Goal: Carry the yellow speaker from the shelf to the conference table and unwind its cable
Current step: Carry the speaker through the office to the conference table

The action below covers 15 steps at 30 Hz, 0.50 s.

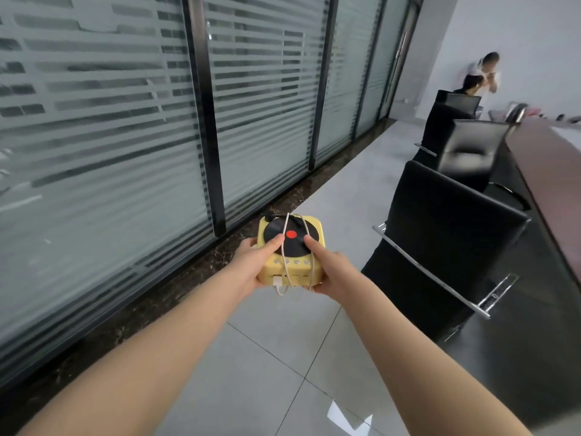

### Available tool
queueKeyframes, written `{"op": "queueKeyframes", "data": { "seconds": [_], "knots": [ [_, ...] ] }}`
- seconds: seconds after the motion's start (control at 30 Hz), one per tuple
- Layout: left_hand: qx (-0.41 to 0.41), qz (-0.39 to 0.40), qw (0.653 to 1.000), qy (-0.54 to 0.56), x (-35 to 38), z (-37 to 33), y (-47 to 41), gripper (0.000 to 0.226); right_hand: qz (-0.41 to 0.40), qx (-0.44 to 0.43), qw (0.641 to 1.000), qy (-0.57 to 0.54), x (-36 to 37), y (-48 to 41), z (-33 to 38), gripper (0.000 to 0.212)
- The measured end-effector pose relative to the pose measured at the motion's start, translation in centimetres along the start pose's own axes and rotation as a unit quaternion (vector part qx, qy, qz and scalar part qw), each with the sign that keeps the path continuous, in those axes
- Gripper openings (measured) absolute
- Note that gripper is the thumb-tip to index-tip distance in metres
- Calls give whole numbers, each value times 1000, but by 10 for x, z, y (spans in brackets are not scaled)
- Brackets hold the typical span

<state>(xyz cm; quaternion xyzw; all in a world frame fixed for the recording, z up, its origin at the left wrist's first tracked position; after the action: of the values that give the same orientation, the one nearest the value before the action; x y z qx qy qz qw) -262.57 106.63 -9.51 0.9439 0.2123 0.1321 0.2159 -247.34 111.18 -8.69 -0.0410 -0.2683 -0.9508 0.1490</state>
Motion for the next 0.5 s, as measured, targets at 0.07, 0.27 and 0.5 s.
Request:
{"op": "queueKeyframes", "data": {
  "seconds": [0.07, 0.27, 0.5],
  "knots": [
    [6, 9, 1000, -1, 1, -13, -23, 64, -4, -4, 1000, -3, 4, -23, 12, 62],
    [20, 21, 999, -30, 13, -64, -98, 49, -21, -21, 999, -15, 15, -101, 55, 73],
    [14, 39, 999, -19, 39, -114, -196, 41, -33, -20, 999, -9, 16, -197, 115, 66]
  ]
}}
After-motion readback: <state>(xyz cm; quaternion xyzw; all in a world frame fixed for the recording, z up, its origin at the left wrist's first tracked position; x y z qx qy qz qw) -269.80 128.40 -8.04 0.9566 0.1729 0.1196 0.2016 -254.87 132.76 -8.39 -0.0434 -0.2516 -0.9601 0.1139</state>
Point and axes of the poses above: each hand's wrist, its own y-axis away from the middle knuckle, its own x-axis out of the palm, z = x × y, the point moved 4 cm from there along -y, towards the middle knuckle, and after that the axes turned 4 degrees about -x, right-handed, at the moved point
